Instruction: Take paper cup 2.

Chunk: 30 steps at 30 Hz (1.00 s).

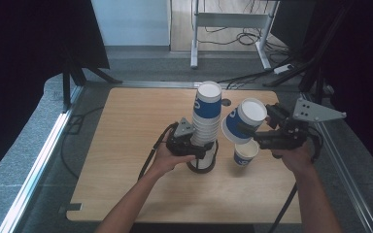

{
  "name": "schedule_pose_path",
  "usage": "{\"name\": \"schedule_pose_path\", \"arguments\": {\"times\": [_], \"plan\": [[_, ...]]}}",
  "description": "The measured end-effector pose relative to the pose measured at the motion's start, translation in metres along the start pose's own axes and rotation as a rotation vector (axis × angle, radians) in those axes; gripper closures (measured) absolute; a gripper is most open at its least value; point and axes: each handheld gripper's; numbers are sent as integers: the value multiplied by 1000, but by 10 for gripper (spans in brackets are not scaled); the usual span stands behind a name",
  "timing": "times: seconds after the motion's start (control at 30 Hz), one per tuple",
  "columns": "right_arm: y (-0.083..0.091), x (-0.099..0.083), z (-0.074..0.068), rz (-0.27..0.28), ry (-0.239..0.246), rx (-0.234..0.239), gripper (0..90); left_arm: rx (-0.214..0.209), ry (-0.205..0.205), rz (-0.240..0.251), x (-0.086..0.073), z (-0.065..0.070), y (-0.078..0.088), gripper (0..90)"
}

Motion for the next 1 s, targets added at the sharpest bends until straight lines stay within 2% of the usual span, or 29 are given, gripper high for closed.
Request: {"name": "schedule_pose_path", "arguments": {"times": [0.2,0.37,0.6,0.8,1.0], "plan": [[-5,-13,-2,-16,-4,11,265,-13,3,11,0,-1,3,118],[-10,-24,-4,-34,-9,15,265,-35,1,9,0,-2,9,61],[-13,-38,-6,-37,-26,28,265,-34,0,12,-4,-3,20,38],[-15,-49,-7,-41,-38,37,265,-34,5,34,-14,-3,30,46],[-19,-60,-10,-56,-43,38,265,-28,-21,51,-27,3,39,60]]}}
Point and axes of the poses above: each handheld gripper's, and its own axes: y roughly backward along the jaws, x roughly out of its top, z roughly to its right, and after that the axes turned 12 degrees about -z, right-handed
